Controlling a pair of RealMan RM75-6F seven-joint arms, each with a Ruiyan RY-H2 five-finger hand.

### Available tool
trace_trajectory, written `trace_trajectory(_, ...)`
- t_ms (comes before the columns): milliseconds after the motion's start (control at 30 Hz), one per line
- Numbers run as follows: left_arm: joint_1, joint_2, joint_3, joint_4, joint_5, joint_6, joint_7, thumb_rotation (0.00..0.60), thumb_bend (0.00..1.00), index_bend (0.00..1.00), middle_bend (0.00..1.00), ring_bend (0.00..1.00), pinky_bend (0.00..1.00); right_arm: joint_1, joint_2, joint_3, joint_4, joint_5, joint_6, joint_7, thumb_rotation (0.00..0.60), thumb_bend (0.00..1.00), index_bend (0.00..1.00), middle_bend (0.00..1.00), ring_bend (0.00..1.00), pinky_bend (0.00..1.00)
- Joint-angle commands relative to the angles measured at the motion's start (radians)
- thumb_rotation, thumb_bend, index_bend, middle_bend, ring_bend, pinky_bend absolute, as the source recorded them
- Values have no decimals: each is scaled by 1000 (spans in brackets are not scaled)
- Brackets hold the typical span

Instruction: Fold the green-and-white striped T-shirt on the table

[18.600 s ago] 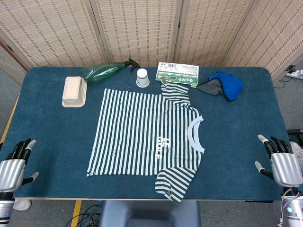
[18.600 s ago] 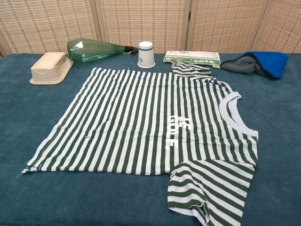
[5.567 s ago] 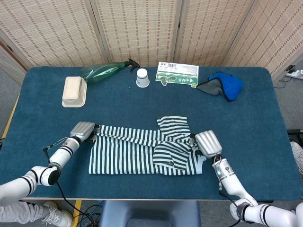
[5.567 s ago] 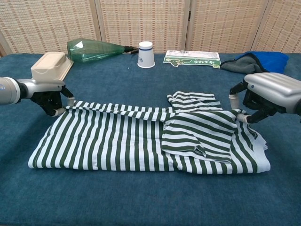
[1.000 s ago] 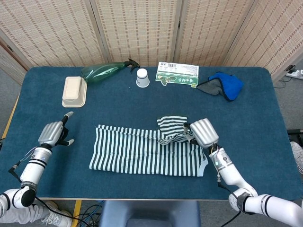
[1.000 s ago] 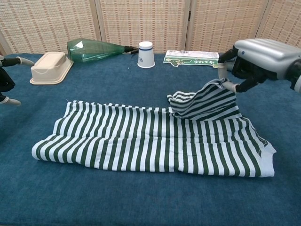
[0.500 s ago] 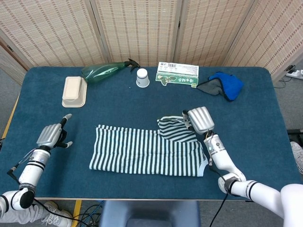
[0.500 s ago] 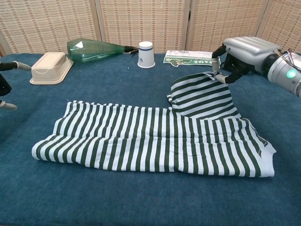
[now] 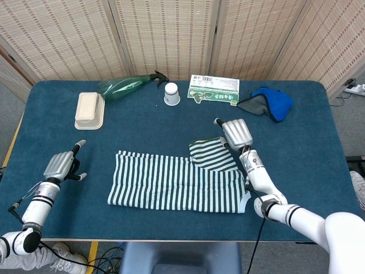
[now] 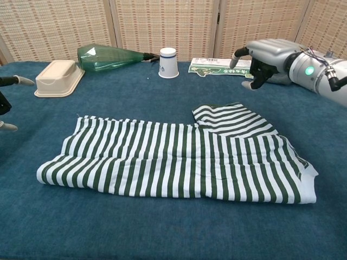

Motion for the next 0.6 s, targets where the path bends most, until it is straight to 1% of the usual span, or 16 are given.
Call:
trace_trajectory(33,1,0,-1,0,0,-1,-2,600,251,0,895,839,1000,21,3,7,-4,38,-30,-33,600,374,248,963,1000,1000)
trace_trajectory(400,7,-5,6,5,0,-13,-8,600,251,0,895,839,1000,107,-24,-29,38,186,-182,-160,600,374,248,963,1000,1000)
trace_trajectory(600,10,-6,8,8,-1,-18,-11,600,251,0,894,839,1000,155,-45,-52,84,248,-232,-210,600,374,248,963,1000,1000)
